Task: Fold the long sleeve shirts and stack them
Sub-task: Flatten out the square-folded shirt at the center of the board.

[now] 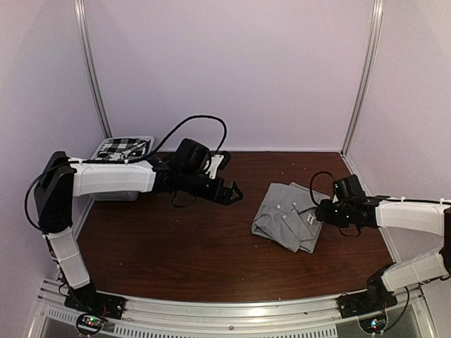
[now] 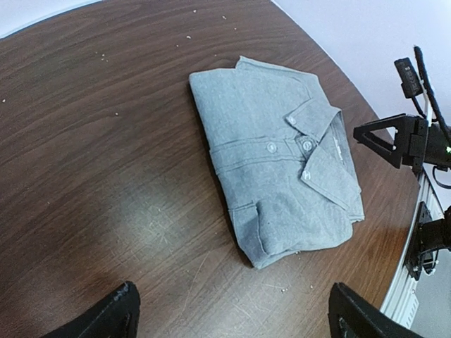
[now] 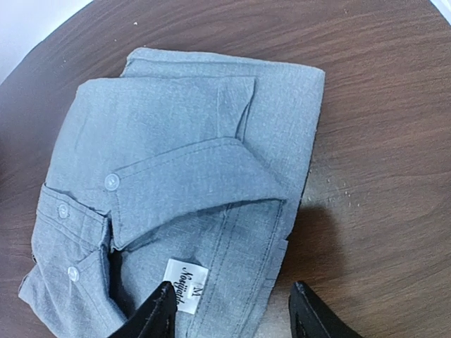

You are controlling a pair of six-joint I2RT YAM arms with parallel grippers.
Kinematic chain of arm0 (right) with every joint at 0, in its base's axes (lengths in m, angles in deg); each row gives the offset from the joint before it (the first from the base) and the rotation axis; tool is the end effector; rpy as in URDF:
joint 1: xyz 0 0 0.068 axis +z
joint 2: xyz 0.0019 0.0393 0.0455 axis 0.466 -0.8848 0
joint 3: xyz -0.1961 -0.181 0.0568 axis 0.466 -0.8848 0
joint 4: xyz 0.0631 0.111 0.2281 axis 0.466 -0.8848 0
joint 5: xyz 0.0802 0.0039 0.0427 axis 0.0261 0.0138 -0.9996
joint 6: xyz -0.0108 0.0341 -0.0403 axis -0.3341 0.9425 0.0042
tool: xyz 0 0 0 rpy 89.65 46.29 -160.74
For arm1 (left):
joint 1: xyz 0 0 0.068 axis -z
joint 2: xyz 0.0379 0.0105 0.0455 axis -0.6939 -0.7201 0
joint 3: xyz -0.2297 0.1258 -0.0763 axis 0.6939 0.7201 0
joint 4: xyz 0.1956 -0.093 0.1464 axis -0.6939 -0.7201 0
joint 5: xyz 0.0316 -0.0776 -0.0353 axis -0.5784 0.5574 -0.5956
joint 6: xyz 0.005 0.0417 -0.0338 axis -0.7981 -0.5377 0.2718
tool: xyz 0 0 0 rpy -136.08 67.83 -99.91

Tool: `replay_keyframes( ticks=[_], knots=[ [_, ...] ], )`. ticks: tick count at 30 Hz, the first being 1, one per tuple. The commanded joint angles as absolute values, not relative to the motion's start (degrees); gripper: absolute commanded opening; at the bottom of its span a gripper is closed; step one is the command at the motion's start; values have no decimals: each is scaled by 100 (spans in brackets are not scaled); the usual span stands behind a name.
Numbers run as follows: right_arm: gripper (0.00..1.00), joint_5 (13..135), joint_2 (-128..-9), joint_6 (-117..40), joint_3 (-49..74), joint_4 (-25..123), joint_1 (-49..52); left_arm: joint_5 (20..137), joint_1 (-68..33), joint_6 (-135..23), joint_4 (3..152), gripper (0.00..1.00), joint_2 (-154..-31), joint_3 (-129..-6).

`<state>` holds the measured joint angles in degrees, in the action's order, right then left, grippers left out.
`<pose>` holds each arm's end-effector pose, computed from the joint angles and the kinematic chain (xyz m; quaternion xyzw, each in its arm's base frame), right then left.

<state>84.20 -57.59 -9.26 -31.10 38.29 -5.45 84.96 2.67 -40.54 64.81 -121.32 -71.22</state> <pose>0.2157 0.0869 0.1770 0.1199 0.9279 0.1545 0.3174 0.2783 -0.3078 0.2376 0.2069 0.8716 -0.3496 0.2742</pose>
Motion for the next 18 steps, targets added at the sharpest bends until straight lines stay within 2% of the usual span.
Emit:
replay_keyframes(
  ticks=[1, 10, 18],
  knots=[
    [56, 8039, -5949, -841, -3271, 4346, -754, 8424, 299, -3987, 6701, 94, -12056, -7092],
    [52, 7780, -6368, -773, -3371, 4830, -879, 8446, 304, -3987, 6701, 94, -12106, -7133],
    [37, 7805, -6492, -783, -3312, 4843, -879, 8468, 306, -3982, 6699, 94, -12121, -7153]
  ],
)
